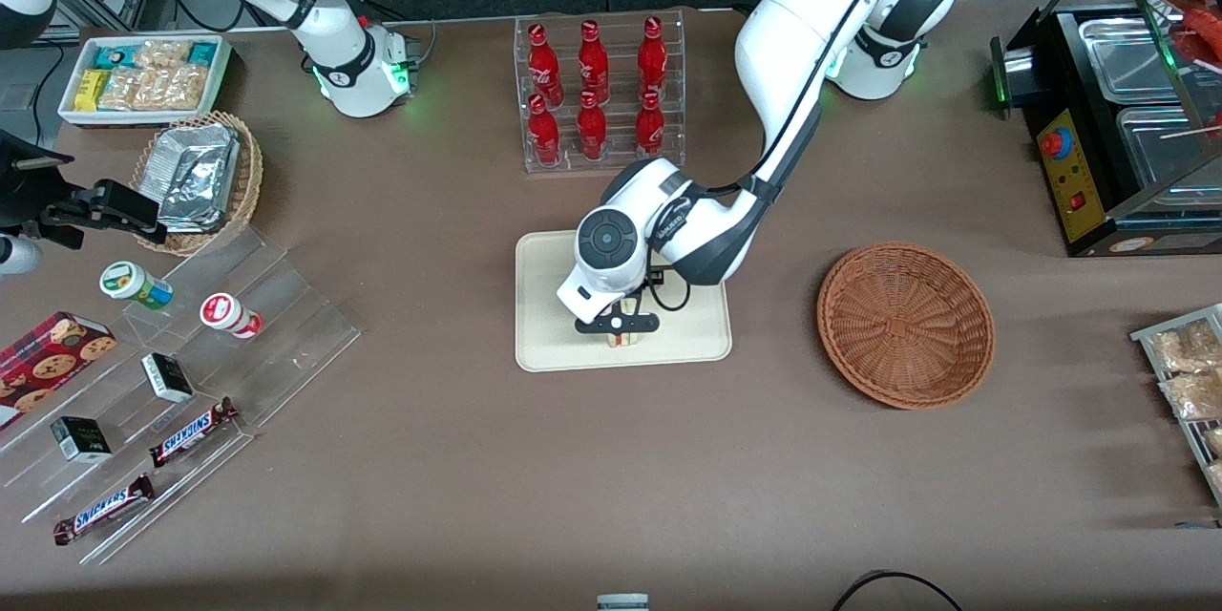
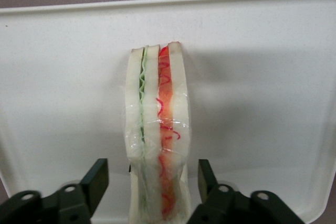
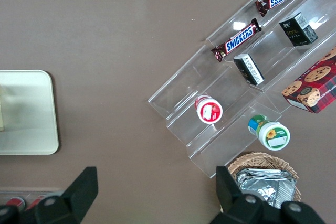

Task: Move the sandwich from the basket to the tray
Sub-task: 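Raise the left gripper off the sandwich and withdraw it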

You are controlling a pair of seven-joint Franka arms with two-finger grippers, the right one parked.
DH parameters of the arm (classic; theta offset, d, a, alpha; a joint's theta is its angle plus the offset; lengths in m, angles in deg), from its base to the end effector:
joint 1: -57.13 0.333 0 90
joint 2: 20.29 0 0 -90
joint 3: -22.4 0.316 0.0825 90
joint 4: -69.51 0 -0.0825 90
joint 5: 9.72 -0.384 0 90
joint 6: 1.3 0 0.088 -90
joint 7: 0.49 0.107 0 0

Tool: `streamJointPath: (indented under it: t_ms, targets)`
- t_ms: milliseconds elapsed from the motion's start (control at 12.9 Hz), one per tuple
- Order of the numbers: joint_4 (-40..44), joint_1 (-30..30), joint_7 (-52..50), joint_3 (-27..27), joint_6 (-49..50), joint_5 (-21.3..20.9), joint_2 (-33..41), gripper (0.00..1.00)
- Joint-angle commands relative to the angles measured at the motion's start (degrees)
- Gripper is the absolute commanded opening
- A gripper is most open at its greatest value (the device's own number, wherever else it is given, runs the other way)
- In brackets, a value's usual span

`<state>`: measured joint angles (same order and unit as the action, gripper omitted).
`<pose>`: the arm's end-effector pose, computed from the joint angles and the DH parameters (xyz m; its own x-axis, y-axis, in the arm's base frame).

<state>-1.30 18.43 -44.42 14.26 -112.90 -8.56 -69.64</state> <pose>0.5231 -0.5214 0.2402 0.9817 0.0004 -0.1903 -0.0016 -0.9999 -0.0099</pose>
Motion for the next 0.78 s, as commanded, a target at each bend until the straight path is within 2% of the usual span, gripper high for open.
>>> streamJointPath:
  t_ms: [0, 310, 621, 698]
  targets:
    - [0.8, -0.3, 0.0, 0.7, 0.6, -1.5, 1.5, 1.0]
    - [0.8, 1.0, 0.0, 2.1, 5.9, -2.1, 8.3, 1.0]
    - [-0.1, 8.7, 0.4, 2.3, 12.5, -2.3, 13.9, 1.0]
    - [-1.5, 10.2, 3.7, 2.4, 13.4, -2.7, 15.7, 1.0]
